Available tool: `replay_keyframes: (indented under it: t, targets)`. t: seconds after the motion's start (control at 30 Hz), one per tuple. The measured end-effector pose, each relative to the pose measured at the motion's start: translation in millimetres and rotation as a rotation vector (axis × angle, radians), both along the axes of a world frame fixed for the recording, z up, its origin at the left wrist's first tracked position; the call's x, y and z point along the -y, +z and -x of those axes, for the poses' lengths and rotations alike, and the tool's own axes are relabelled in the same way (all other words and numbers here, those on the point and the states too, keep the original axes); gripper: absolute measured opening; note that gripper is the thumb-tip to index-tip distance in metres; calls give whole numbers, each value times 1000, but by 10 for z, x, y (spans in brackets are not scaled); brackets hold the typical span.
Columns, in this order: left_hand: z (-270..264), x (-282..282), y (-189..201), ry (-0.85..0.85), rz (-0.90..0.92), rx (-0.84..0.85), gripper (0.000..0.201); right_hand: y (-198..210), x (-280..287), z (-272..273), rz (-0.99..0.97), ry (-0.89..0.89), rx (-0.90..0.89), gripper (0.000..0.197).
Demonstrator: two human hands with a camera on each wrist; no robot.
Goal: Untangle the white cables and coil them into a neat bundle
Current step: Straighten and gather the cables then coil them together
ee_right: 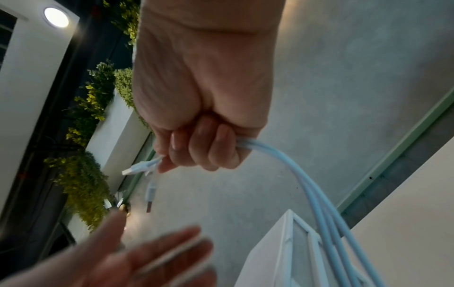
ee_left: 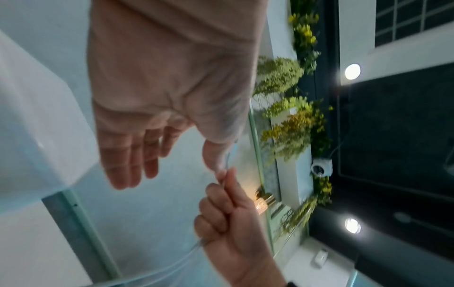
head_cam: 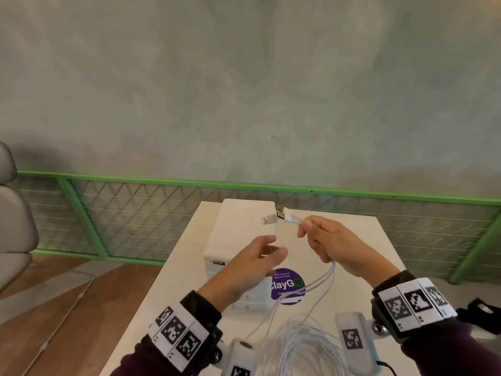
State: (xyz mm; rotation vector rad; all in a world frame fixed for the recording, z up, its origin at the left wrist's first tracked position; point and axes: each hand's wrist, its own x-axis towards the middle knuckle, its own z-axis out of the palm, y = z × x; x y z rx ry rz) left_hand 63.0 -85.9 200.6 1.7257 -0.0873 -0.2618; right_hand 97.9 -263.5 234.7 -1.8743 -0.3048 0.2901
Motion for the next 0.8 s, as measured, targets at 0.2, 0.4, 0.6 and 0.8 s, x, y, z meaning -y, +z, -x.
replay_keyframes:
  t: [0.2,0.4,0.6,0.8]
  targets:
    - [2,140,150,88,415,82,27,-6,-209,126,-33,135,-76,35]
    - [36,208,161,136,431,118,39,30,-287,182,43,174,-108,48]
    - [0,236,232,234,506,74,38,-11,-308,248,33,143,-29,49]
    - [-61,119,350,320,701,66,50,-73,-217,325,-16,126,-21,44]
